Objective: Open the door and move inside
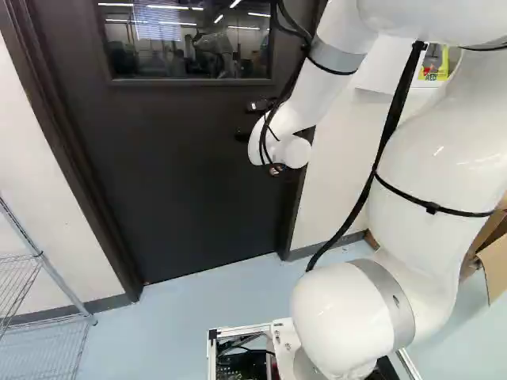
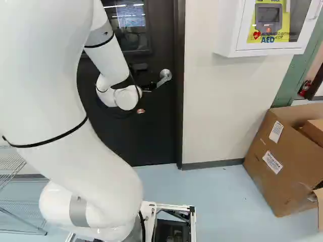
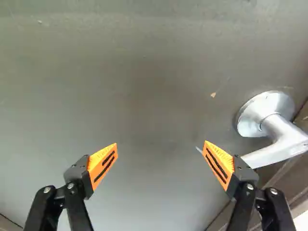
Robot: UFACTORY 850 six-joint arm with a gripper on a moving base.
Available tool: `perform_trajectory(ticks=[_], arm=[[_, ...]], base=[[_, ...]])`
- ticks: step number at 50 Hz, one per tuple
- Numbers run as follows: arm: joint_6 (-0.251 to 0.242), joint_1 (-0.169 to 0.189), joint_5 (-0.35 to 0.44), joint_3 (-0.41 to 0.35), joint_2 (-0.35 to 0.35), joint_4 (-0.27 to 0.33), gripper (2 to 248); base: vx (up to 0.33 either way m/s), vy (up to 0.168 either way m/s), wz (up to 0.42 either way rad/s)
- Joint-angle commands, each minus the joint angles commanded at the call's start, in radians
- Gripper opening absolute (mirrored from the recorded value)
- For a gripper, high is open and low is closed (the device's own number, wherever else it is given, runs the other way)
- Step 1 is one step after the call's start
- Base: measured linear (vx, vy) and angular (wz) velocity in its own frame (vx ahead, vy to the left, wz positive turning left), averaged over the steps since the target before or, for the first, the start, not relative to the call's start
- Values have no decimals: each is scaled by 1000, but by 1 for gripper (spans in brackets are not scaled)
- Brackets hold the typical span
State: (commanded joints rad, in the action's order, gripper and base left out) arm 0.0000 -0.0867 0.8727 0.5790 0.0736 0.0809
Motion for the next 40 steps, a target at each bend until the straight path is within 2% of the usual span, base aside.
perform_trajectory(ticks=[30, 40], arm=[[0, 0, 0, -4, 65, 0, 247], [0, -2, 0, -34, 61, 0, 247]], base=[[0, 0, 0], [0, 0, 0]])
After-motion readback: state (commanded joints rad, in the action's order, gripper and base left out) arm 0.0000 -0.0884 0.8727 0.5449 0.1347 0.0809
